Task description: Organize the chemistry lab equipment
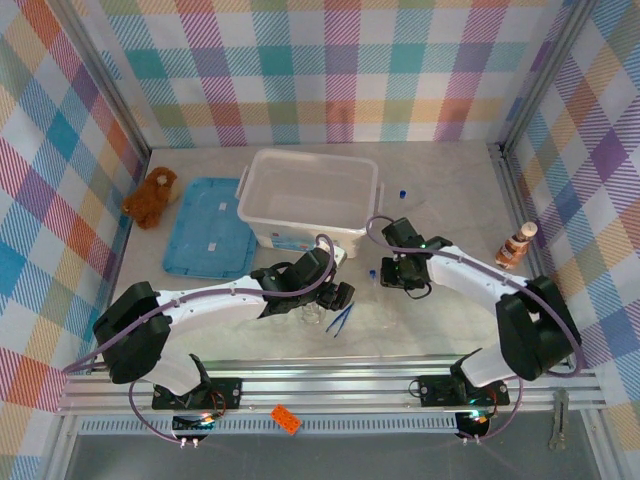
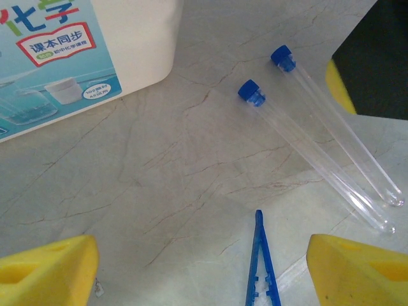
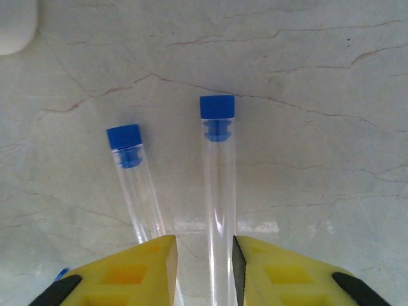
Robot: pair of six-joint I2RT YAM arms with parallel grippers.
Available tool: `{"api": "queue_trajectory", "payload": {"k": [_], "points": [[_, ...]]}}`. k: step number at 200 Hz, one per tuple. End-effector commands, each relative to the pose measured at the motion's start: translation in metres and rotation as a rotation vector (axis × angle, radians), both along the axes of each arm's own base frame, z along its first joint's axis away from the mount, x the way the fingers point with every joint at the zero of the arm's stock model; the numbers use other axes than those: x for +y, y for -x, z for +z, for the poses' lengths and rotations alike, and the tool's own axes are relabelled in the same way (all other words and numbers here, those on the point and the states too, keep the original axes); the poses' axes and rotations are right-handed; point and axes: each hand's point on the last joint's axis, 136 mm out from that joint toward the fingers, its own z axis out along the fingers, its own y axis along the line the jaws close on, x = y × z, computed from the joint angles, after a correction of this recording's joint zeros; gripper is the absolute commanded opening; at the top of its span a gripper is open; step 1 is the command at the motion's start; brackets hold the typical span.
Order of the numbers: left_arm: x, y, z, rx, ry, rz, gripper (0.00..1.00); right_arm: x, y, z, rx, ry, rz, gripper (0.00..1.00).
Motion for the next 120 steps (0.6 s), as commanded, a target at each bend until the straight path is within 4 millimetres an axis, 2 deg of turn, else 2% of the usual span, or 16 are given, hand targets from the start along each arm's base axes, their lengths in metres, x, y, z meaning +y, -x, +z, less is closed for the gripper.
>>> {"api": "queue_trajectory", "payload": {"k": [1,66,120], "points": [[-0.007,0.002,0.01,-0.014,0.029,-0.01,0.85,0.003,-0.01,0.002,-0.025,0.013,-0.013,0.31],[-0.001,0.004,0.006,-0.018,0.029,0.003,0.86,0.008,-0.022,-0.012,-0.018,0.029,-0.02,0.31],[0.008,0.006,0.003,-0.02,0.022,0.019,0.86,0.002,-0.025,-0.024,0.004,0.082,-0.038,0.3]]}}
